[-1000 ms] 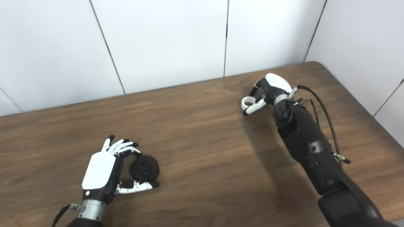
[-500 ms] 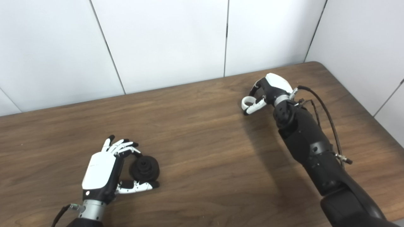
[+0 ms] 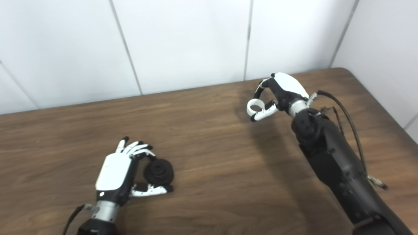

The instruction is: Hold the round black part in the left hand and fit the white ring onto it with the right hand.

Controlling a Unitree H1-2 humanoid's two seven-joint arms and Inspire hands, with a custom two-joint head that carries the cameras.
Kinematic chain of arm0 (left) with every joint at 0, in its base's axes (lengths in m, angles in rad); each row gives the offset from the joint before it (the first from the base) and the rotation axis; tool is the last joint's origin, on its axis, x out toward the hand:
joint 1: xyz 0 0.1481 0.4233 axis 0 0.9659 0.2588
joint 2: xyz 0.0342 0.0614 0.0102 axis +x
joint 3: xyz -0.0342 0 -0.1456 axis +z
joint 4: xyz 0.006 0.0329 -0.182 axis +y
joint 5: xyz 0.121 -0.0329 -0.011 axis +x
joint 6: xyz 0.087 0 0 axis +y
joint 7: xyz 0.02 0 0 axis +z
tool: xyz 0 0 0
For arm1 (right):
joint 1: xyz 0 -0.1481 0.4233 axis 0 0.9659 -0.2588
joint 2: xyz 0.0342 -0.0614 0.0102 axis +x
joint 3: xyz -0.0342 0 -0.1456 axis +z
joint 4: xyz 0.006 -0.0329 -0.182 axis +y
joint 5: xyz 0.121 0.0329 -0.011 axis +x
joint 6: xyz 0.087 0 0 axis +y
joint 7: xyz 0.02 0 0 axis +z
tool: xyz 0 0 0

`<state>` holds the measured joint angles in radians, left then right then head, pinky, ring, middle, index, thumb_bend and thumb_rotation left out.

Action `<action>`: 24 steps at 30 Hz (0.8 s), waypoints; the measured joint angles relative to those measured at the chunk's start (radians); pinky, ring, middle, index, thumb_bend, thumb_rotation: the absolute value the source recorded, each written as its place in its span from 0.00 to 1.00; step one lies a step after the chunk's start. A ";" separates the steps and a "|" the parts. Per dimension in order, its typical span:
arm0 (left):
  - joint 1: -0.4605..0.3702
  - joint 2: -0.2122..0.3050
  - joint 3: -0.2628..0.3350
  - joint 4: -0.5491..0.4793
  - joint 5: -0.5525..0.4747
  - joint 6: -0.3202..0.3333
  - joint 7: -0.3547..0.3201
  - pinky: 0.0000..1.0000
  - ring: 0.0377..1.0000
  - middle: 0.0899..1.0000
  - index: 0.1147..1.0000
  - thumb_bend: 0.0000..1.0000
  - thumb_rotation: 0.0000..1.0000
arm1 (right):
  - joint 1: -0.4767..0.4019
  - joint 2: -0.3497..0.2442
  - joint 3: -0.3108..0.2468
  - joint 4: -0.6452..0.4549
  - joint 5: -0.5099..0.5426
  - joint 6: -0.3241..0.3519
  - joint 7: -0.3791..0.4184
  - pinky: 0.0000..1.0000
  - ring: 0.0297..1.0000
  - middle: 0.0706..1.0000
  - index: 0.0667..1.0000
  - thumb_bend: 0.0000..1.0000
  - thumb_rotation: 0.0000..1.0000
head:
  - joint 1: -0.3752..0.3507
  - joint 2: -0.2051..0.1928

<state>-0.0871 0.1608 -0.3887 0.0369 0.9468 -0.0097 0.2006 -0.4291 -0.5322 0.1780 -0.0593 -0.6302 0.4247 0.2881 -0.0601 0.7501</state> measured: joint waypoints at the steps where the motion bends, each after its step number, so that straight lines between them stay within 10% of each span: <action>1: 0.000 -0.001 -0.001 0.000 0.002 0.002 0.000 1.00 0.87 0.75 0.42 0.52 0.06 | 0.009 0.002 0.006 -0.027 0.003 0.000 0.010 1.00 1.00 0.83 0.45 0.52 0.13 | 0.012 0.003; 24: -0.006 -0.004 -0.019 0.002 0.017 0.039 0.013 1.00 0.87 0.75 0.42 0.53 0.06 | 0.097 0.139 0.154 -0.426 -0.048 0.025 0.236 1.00 0.99 0.84 0.45 0.52 0.13 | 0.100 0.046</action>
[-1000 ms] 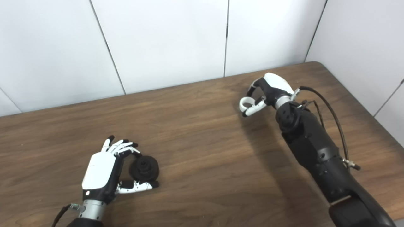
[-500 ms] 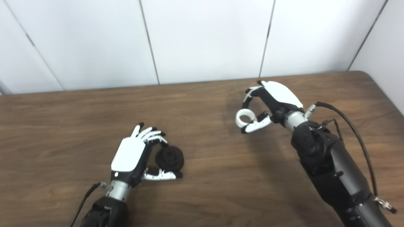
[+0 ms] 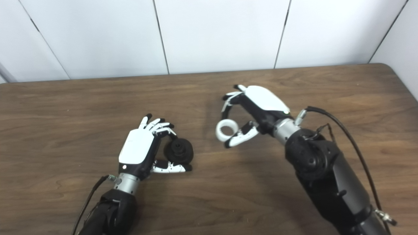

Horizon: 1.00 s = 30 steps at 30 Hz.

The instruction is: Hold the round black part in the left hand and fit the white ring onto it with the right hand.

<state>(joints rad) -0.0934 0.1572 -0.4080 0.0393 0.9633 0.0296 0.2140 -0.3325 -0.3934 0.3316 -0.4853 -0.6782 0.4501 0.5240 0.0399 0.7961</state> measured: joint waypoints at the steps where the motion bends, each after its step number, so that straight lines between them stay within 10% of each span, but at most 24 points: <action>1: -0.001 -0.001 -0.002 0.001 0.004 0.000 0.001 1.00 0.87 0.75 0.42 0.53 0.06 | 0.001 0.014 0.003 -0.007 0.000 0.000 0.002 1.00 1.00 0.84 0.45 0.52 0.13 | 0.000 0.000; 30: -0.013 -0.027 -0.022 0.015 0.018 0.008 0.004 1.00 0.87 0.75 0.42 0.53 0.06 | -0.027 0.168 0.041 0.073 -0.021 -0.028 0.000 1.00 0.99 0.84 0.45 0.52 0.13 | -0.009 -0.020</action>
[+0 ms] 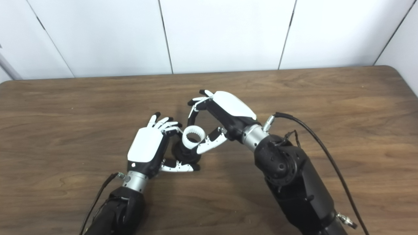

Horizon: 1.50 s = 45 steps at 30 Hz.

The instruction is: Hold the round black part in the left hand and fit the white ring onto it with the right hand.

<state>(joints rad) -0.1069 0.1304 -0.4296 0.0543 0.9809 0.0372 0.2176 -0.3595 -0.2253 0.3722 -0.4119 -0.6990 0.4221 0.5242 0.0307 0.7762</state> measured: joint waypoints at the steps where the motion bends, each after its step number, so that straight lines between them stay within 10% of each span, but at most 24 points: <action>1: 0.000 -0.001 0.000 0.000 0.000 0.000 0.000 1.00 0.87 0.75 0.42 0.53 0.06 | -0.003 0.002 0.001 0.005 -0.001 0.000 -0.001 1.00 0.99 0.84 0.45 0.52 0.13 | 0.000 0.000; 45: -0.005 -0.029 -0.011 0.007 0.008 0.012 0.005 1.00 0.87 0.75 0.42 0.53 0.06 | 0.010 0.008 0.030 0.148 0.013 -0.027 -0.046 1.00 1.00 0.84 0.45 0.52 0.13 | 0.005 0.000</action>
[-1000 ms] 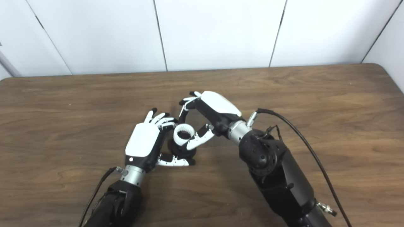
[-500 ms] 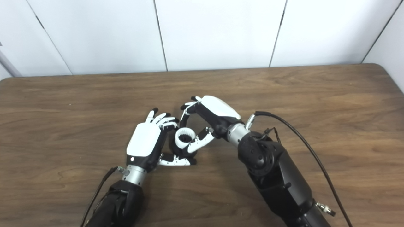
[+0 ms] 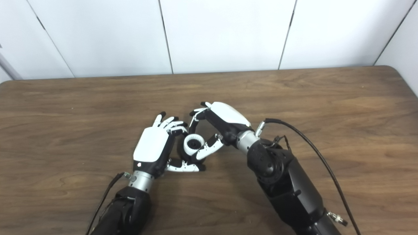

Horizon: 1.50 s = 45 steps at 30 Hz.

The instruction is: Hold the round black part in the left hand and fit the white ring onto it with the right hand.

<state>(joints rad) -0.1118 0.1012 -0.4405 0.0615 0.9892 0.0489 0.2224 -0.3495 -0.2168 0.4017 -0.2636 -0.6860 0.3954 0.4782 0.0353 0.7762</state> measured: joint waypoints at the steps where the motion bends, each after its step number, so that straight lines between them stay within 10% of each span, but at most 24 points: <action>1: 0.000 0.000 0.000 0.000 0.000 0.000 0.000 1.00 0.87 0.75 0.42 0.53 0.06 | 0.000 0.000 0.000 0.002 0.000 0.000 0.000 1.00 1.00 0.84 0.45 0.52 0.13 | 0.000 0.000; 22: 0.000 -0.005 0.000 0.002 0.001 0.006 0.000 1.00 0.87 0.75 0.42 0.53 0.06 | 0.001 -0.001 0.012 0.028 -0.017 -0.018 -0.013 1.00 0.99 0.85 0.46 0.52 0.14 | 0.003 0.000; 25: -0.001 -0.006 0.000 0.002 0.001 0.007 0.000 1.00 0.87 0.75 0.42 0.53 0.06 | 0.001 -0.003 0.016 0.028 -0.024 -0.018 -0.013 1.00 1.00 0.86 0.61 0.86 0.20 | 0.003 0.000; 28: -0.001 -0.007 0.000 0.003 0.001 0.007 0.005 1.00 0.87 0.75 0.42 0.53 0.06 | 0.001 -0.007 0.018 0.028 -0.030 -0.016 -0.011 1.00 1.00 0.88 0.66 0.95 0.23 | 0.003 0.000; 45: -0.003 -0.007 -0.001 0.004 0.001 0.008 0.008 1.00 0.87 0.75 0.42 0.53 0.06 | 0.001 -0.027 0.016 0.027 -0.050 -0.008 0.002 0.99 1.00 0.91 0.68 1.00 0.28 | -0.008 -0.002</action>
<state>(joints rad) -0.1144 0.0937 -0.4419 0.0653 0.9897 0.0566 0.2304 -0.3487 -0.2437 0.4179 -0.2368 -0.7362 0.3870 0.4800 0.0276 0.7747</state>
